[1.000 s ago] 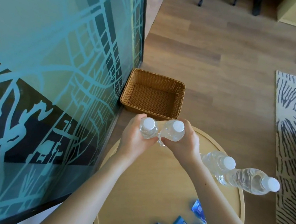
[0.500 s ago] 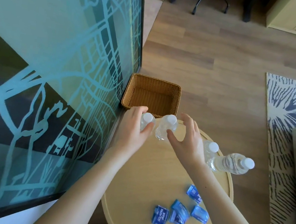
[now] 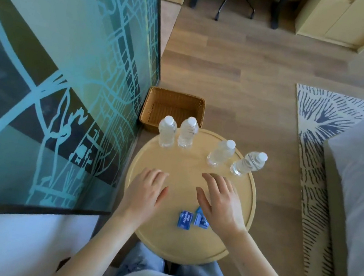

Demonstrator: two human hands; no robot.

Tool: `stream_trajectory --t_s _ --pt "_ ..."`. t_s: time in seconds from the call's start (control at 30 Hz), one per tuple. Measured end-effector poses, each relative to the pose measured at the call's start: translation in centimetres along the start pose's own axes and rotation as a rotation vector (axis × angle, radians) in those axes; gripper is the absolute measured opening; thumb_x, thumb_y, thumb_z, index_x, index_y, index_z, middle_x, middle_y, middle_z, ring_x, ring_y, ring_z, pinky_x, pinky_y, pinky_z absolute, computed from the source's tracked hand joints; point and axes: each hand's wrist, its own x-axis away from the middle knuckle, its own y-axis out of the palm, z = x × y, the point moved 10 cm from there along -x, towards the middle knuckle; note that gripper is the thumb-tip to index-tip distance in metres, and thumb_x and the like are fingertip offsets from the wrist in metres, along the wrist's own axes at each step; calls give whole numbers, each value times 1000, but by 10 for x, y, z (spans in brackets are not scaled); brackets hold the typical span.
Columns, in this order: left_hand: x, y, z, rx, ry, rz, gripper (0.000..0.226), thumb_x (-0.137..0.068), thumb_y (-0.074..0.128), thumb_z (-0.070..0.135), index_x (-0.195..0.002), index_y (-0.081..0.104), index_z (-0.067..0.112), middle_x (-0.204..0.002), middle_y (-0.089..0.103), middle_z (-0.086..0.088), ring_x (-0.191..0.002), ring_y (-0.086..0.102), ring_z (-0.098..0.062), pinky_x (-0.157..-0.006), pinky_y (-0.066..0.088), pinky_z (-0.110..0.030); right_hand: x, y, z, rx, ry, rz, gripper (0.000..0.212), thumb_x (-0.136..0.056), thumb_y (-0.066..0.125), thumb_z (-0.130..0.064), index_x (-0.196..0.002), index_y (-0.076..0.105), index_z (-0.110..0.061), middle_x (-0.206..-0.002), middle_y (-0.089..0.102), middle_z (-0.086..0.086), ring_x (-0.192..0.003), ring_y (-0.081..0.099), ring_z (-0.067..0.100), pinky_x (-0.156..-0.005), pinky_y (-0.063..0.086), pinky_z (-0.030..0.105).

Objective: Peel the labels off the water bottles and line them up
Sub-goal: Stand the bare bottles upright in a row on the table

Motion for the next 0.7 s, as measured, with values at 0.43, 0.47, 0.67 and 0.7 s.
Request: stream_trajectory --t_s 0.43,0.47,0.67,0.7 --pt "30 38 25 -2 18 -118 32 -89 75 22 -113 70 2 -106 74 -10 -95 70 -29 -79 61 -40 70 10 46 36 153 -68 35 -87 78 -19 -115 68 -2 -104 71 12 -89 68 37 -72 58 46" --pt "25 38 28 -8 16 -110 32 -89 74 22 -114 70 2 -107 73 -10 -96 70 -29 -79 60 -40 68 7 50 32 148 -62 33 -88 77 -20 -115 68 -3 -105 71 12 -90 68 36 -73 58 45" --pt "-1 54 57 -13 -16 -122 33 -94 68 23 -119 68 2 -112 72 -11 -102 67 -31 -83 59 -42 64 -14 95 18 145 -56 39 -86 78 -22 -120 68 -5 -110 71 9 -98 69 34 -79 55 39" --pt "-5 58 65 -22 -21 -127 32 -94 68 23 -118 68 2 -112 72 -10 -101 67 -31 -83 59 -42 64 -17 107 13 149 -60 40 -87 78 -23 -121 68 -4 -111 71 9 -99 69 34 -80 55 40"
